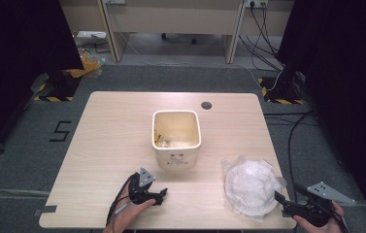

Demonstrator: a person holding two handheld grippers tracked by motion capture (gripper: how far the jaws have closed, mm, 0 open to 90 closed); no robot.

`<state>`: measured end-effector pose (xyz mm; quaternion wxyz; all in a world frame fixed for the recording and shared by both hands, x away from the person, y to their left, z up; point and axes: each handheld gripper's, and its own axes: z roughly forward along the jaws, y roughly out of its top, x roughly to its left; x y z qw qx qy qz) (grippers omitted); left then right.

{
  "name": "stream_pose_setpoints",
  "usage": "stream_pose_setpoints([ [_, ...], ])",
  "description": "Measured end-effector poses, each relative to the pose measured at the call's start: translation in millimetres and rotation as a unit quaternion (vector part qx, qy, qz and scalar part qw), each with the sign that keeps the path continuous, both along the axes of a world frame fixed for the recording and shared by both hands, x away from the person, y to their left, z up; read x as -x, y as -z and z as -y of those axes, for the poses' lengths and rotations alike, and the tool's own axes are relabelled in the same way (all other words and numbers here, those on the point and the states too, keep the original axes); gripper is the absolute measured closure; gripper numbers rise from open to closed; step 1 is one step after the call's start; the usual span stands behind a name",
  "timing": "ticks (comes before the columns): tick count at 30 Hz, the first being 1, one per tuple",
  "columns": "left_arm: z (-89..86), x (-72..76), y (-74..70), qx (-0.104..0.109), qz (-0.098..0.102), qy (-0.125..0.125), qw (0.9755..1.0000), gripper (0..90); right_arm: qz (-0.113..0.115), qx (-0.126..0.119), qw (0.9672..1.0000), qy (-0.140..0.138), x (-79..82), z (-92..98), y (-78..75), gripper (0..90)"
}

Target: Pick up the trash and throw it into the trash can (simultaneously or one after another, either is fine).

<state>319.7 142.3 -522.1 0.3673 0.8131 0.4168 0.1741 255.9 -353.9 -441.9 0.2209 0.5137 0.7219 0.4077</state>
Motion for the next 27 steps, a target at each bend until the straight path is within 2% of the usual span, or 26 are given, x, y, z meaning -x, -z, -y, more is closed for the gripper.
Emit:
stream_pose_setpoints([
  [6, 0.0, -0.1, 0.1, 0.000, 0.000, 0.000, 1.0000, 13.8, 0.002, -0.007, 1.0000, -0.004, -8.6, 2.0, -3.5, 18.6],
  [11, 0.3, 0.0, 0.2, 0.002, 0.000, -0.001, 1.0000, 13.8, -0.005, -0.013, 0.9999, -0.007, -24.8, -0.6, -7.5, 18.4],
  [15, 0.3, 0.0, 0.2, 0.002, 0.000, -0.001, 1.0000, 13.8, -0.008, -0.006, 0.9998, -0.017, -36.9, -6.2, -7.7, 17.8],
  [18, 0.3, 0.0, 0.2, 0.002, 0.000, -0.001, 1.0000, 13.8, -0.015, -0.014, 0.9996, -0.022, -43.5, -8.5, -6.4, 17.5],
  [21, 0.3, 0.0, 0.2, 0.002, 0.000, -0.001, 1.0000, 13.8, -0.026, -0.016, 0.9991, -0.028, -57.0, -12.3, -3.3, 16.8],
  [24, 0.3, 0.0, 0.2, 0.002, 0.000, -0.001, 1.0000, 13.8, -0.036, -0.017, 0.9988, -0.029, -62.9, -13.5, -0.3, 16.4],
  [27, 0.3, 0.0, 0.2, 0.002, 0.000, -0.001, 1.0000, 13.8, -0.062, -0.033, 0.9966, -0.044, -71.3, -18.0, 10.7, 16.4],
])
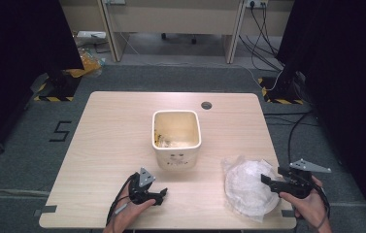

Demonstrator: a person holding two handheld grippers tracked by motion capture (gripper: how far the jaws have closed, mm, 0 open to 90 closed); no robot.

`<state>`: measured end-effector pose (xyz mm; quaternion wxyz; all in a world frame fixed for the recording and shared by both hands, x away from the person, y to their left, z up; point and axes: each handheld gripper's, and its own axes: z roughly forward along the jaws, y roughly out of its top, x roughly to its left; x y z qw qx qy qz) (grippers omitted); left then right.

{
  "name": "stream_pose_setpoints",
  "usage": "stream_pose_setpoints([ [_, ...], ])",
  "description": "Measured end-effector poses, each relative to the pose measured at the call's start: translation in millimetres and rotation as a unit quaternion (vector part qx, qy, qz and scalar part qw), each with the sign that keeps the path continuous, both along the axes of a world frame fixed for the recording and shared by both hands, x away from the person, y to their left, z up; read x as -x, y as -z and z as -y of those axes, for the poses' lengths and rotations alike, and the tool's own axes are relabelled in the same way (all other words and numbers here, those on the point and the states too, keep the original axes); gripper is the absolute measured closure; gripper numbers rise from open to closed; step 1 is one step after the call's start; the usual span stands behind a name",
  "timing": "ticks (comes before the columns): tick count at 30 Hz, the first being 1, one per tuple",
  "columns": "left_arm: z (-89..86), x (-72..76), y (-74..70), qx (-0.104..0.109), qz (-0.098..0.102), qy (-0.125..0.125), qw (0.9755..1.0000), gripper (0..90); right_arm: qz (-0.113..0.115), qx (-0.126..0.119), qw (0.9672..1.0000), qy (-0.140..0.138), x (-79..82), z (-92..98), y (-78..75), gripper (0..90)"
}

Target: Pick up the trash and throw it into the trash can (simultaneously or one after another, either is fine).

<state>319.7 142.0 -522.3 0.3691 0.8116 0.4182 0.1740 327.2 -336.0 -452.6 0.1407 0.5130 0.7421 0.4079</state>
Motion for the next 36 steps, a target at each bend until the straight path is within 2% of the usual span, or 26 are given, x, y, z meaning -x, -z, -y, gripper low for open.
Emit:
stream_pose_setpoints([
  [2, 0.0, 0.0, 0.0, 0.000, 0.000, 0.000, 1.0000, 13.8, -0.017, -0.005, 0.9998, -0.007, -3.0, -2.5, 6.5, 16.5],
  [3, 0.0, 0.0, 0.0, 0.000, 0.000, 0.000, 1.0000, 13.8, -0.017, -0.005, 0.9998, -0.007, -3.0, -2.5, 6.5, 16.5],
  [4, 0.0, 0.0, 0.0, 0.000, 0.000, 0.000, 1.0000, 13.8, -0.030, -0.005, 0.9995, -0.012, -4.9, -4.7, 12.4, 16.1],
  [8, 0.0, 0.0, 0.0, 0.000, 0.000, 0.000, 1.0000, 13.8, -0.041, -0.001, 0.9991, -0.013, -6.8, -7.2, 20.0, 15.5],
  [10, 0.0, 0.0, 0.0, 0.000, 0.000, 0.000, 1.0000, 13.8, -0.050, -0.009, 0.9986, -0.015, -9.1, -7.2, 26.1, 14.3],
  [21, 0.0, 0.0, 0.0, 0.000, 0.000, 0.000, 1.0000, 13.8, -0.050, -0.014, 0.9985, -0.017, -9.2, -15.2, 30.4, 15.6],
  [25, -0.1, 0.1, 0.0, 0.000, 0.000, 0.000, 1.0000, 13.8, -0.048, -0.012, 0.9983, -0.030, -8.1, -28.4, 30.9, 15.7],
  [30, -0.1, 0.0, 0.0, 0.000, 0.000, 0.000, 1.0000, 13.8, -0.049, -0.009, 0.9973, -0.053, -7.1, -56.2, 31.0, 15.7],
  [36, -0.1, 0.0, 0.0, 0.000, 0.000, -0.001, 1.0000, 13.8, -0.049, -0.009, 0.9965, -0.067, -6.8, -76.6, 31.5, 15.7],
])
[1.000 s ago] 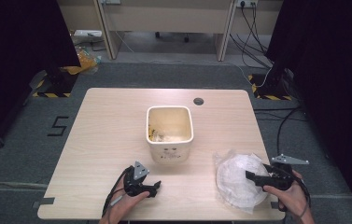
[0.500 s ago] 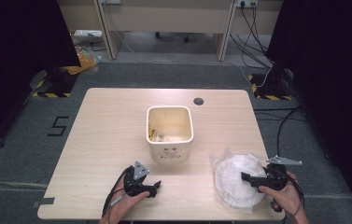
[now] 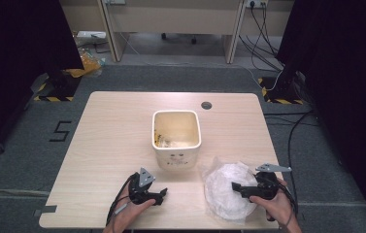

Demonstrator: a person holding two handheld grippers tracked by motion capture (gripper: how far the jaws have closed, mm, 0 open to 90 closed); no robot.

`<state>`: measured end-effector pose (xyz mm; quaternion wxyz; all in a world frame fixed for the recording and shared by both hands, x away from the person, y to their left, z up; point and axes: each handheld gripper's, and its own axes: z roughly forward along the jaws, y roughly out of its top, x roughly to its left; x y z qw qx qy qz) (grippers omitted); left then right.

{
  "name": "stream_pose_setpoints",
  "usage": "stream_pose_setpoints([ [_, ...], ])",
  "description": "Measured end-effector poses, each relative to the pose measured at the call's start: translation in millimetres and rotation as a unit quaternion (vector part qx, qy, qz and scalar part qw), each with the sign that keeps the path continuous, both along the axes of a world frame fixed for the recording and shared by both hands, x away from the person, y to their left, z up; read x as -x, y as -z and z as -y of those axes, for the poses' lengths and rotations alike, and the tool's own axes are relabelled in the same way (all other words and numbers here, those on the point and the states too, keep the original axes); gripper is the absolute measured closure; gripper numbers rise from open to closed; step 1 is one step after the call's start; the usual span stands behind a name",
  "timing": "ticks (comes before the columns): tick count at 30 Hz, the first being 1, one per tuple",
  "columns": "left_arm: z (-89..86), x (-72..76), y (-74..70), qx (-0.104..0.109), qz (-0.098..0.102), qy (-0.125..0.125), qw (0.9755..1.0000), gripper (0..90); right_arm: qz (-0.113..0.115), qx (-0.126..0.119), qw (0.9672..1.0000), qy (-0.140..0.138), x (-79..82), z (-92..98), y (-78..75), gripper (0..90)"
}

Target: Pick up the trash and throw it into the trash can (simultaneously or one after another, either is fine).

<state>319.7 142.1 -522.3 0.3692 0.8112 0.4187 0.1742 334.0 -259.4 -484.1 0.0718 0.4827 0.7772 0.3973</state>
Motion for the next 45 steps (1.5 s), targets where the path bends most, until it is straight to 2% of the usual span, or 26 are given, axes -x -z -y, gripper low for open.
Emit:
stream_pose_setpoints([
  [8, 0.0, 0.0, 0.0, 0.000, 0.000, 0.000, 1.0000, 13.8, -0.003, 0.000, 0.9995, -0.032, -0.2, -36.2, 0.5, 15.8],
  [22, -0.1, 0.2, 0.0, 0.000, 0.000, 0.000, 1.0000, 13.8, -0.007, -0.002, 0.9975, -0.070, 3.8, -72.3, 1.2, 15.9],
  [27, -7.3, 4.1, -0.5, 0.004, 0.000, 0.008, 1.0000, 16.7, -0.005, -0.004, 0.9963, -0.086, 4.3, -87.7, 2.0, 15.8],
  [30, -11.2, 6.1, -2.2, 0.029, -0.003, 0.006, 0.9996, 16.8, -0.006, -0.005, 0.9961, -0.087, 4.1, -90.2, 2.0, 15.8],
  [34, -9.0, 10.4, -10.7, 0.048, -0.001, 0.019, 0.9987, 16.8, -0.007, -0.004, 0.9960, -0.089, 4.4, -88.7, 1.7, 17.0],
  [38, -3.6, 14.6, -16.0, 0.060, -0.001, 0.033, 0.9977, 16.8, -0.008, -0.003, 0.9967, -0.080, 5.9, -80.3, 1.5, 18.7],
  [42, 2.8, 16.1, -14.8, 0.066, -0.011, 0.047, 0.9967, 16.8, -0.008, -0.003, 0.9977, -0.068, 5.9, -69.6, 1.4, 19.5],
  [45, 9.5, 17.3, -15.2, 0.070, -0.012, 0.055, 0.9960, 16.8, -0.007, -0.003, 0.9983, -0.057, 4.2, -58.0, 1.2, 19.6],
])
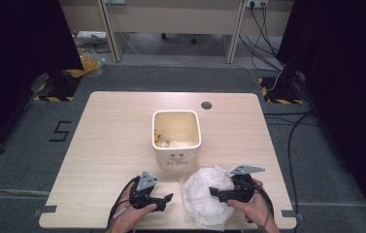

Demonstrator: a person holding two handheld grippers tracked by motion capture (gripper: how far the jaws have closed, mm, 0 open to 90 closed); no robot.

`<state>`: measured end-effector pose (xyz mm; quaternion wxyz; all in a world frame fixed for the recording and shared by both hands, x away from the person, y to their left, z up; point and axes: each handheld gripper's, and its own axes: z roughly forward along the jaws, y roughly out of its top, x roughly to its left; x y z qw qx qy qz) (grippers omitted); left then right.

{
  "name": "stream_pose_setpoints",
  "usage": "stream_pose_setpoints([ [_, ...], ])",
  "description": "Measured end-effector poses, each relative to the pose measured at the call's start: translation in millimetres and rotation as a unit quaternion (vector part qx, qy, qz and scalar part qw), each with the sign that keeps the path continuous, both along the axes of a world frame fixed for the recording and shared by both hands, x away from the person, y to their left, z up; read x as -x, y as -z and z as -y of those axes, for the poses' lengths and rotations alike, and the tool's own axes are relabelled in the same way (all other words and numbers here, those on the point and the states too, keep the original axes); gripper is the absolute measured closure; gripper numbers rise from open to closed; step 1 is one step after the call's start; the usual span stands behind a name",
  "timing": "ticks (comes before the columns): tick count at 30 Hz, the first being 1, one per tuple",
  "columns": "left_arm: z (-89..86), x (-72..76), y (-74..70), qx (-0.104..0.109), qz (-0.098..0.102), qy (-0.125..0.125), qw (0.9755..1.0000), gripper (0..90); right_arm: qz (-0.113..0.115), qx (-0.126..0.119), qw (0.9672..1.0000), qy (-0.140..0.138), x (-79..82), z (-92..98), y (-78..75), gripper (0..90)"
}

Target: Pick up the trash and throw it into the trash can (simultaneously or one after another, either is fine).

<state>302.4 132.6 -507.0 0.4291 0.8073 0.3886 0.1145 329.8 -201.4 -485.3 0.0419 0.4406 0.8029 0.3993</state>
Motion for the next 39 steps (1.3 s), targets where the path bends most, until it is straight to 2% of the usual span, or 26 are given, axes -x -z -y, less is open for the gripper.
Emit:
stream_pose_setpoints([
  [4, 14.7, 2.7, -4.0, 0.013, -0.003, 0.026, 0.9996, 17.2, 0.000, 0.003, 1.0000, 0.009, -0.9, 8.8, -1.0, 19.8],
  [11, 42.8, 1.9, -8.7, 0.014, 0.001, 0.060, 0.9981, 17.5, 0.001, 0.002, 0.9998, 0.021, -3.5, 30.7, -1.6, 19.8],
  [16, 60.6, -10.4, -14.5, 0.013, 0.015, 0.065, 0.9977, 18.1, 0.001, -0.027, 0.9993, 0.024, -3.9, 37.5, -2.4, 18.5],
  [17, 62.9, -12.2, -15.6, 0.014, 0.016, 0.065, 0.9977, 18.3, 0.010, -0.037, 0.9988, 0.029, -3.0, 43.0, -6.8, 17.9],
  [20, 72.7, -18.9, -20.2, 0.020, 0.016, 0.071, 0.9971, 19.6, 0.023, -0.045, 0.9981, 0.034, 2.0, 51.3, -15.5, 16.8],
  [22, 79.2, -23.7, -22.6, 0.030, 0.009, 0.079, 0.9964, 20.4, 0.027, -0.047, 0.9979, 0.035, 3.8, 54.5, -18.3, 16.5],
  [25, 86.9, -32.4, -23.3, 0.022, 0.011, 0.076, 0.9968, 24.4, 0.036, -0.048, 0.9971, 0.046, 8.8, 65.1, -24.8, 16.4],
  [28, 90.0, -40.7, -20.3, 0.007, 0.000, 0.077, 0.9970, 31.4, 0.039, -0.049, 0.9962, 0.060, 11.8, 75.7, -28.4, 16.6],
  [29, 89.9, -42.8, -19.0, 0.003, -0.005, 0.079, 0.9969, 40.4, 0.041, -0.050, 0.9957, 0.066, 12.7, 79.9, -29.5, 16.8],
  [30, 89.4, -44.2, -17.9, 0.001, -0.008, 0.080, 0.9968, 44.9, 0.042, -0.050, 0.9957, 0.065, 13.0, 80.9, -29.7, 17.0],
  [31, 88.4, -44.9, -17.3, -0.002, -0.009, 0.081, 0.9967, 44.9, 0.042, -0.050, 0.9957, 0.065, 13.0, 80.9, -29.7, 17.0],
  [32, 87.5, -44.8, -16.8, -0.004, -0.009, 0.084, 0.9964, 55.4, 0.041, -0.051, 0.9959, 0.063, 13.2, 81.2, -29.6, 17.2],
  [33, 86.6, -44.7, -16.2, -0.004, -0.011, 0.086, 0.9962, 55.4, 0.041, -0.051, 0.9959, 0.063, 13.2, 81.2, -29.6, 17.2],
  [39, 85.8, -45.4, -11.2, -0.003, -0.009, 0.093, 0.9956, 82.2, 0.039, -0.051, 0.9963, 0.057, 12.6, 78.4, -29.0, 18.2],
])
